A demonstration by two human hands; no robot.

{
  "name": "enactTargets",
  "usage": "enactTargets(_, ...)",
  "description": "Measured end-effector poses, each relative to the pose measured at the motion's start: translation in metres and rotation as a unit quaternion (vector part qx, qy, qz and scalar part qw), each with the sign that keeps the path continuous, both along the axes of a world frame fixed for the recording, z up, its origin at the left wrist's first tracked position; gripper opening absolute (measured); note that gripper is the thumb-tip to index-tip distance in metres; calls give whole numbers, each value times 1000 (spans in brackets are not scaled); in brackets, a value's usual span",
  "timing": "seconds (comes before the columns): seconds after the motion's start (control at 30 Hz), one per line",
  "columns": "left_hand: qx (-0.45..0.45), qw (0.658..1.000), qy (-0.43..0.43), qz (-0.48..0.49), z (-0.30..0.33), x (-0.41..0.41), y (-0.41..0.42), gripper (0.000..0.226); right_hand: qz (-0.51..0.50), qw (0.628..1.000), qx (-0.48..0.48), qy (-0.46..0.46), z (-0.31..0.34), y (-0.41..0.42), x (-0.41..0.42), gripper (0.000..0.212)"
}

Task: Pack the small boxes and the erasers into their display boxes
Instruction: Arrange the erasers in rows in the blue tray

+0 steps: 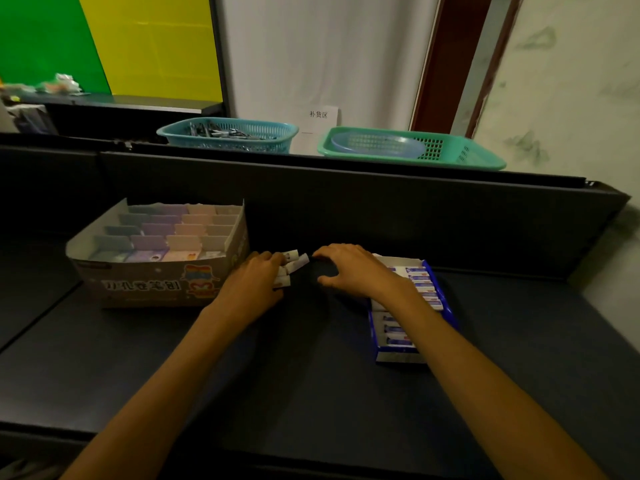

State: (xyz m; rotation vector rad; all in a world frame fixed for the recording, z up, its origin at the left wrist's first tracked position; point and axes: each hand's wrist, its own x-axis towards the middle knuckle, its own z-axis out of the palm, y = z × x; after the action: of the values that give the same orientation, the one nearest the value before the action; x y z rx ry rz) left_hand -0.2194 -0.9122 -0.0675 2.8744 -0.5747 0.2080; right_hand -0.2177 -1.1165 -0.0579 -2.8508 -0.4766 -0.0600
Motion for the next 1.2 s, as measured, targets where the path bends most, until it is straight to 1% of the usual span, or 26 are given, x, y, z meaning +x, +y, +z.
enactTargets(0.17, -45, 999, 20, -22, -5, 11, 14, 49, 9, 999, 26, 20, -1, 16, 23, 56)
enactTargets(0.3, -57, 997, 36, -38, -9, 18, 19, 39, 12, 998, 42, 50, -7, 21, 35, 60)
enactTargets(0.4, -69, 995, 50, -52, -12, 21, 19, 33, 9, 998, 45, 41, -8, 21, 39, 57)
enactTargets(0.53, -104, 989, 74, -78, -13, 22, 21, 34, 27, 999, 1, 28, -8, 15, 36, 39)
enactTargets(0.63, -117, 985, 81, -93, -14, 23, 22, 36, 32, 999, -25, 22, -11, 9, 31, 31)
enactTargets(0.7, -122, 985, 88, -88, -15, 23, 22, 38, 28, 999, -24, 21, -13, 7, 29, 32)
enactTargets(0.87, -141, 982, 99, -83, -17, 22, 22, 41, 44, 998, 17, 28, -10, 13, 28, 48)
enactTargets(0.93, -145, 981, 98, -84, -18, 21, 22, 41, 57, 998, 12, 35, -9, 15, 28, 52)
enactTargets(1.03, -148, 980, 103, -86, -17, 19, 23, 41, 70, 997, -17, 38, -12, 15, 28, 47)
enactTargets(1.2, -142, 980, 104, -92, -13, 17, 23, 40, 58, 996, -61, -1, -9, 10, 28, 34)
